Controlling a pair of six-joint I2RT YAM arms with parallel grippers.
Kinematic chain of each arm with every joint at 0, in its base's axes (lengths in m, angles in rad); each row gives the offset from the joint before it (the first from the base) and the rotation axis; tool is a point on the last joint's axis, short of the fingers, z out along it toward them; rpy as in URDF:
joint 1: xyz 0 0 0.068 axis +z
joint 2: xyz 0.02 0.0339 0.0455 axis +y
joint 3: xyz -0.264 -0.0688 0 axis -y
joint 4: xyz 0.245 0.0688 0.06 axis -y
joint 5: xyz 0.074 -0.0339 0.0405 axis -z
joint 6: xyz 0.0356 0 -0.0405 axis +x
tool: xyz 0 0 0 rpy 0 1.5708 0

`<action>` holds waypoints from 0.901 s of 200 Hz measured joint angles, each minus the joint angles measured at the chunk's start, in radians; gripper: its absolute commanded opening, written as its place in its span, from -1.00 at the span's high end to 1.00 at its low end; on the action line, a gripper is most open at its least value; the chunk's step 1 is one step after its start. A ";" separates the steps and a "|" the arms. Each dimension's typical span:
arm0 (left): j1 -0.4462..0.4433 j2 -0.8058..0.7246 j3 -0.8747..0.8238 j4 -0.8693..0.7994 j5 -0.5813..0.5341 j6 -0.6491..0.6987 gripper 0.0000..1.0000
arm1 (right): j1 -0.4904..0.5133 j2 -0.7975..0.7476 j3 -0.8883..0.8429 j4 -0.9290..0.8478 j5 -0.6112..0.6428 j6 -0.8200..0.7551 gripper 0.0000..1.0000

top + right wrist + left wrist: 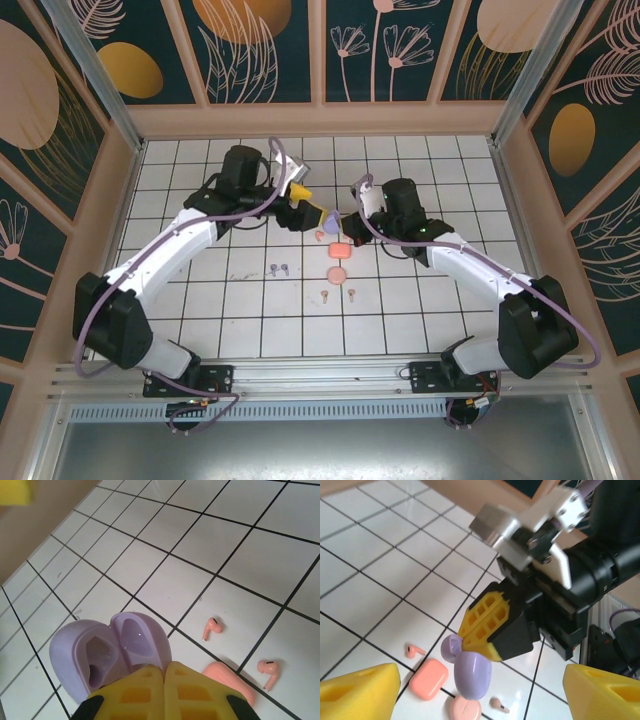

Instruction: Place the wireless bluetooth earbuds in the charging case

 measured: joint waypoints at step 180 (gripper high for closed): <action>0.000 0.183 0.095 -0.270 0.177 0.155 -0.25 | 0.008 0.019 0.009 -0.030 -0.115 -0.066 1.00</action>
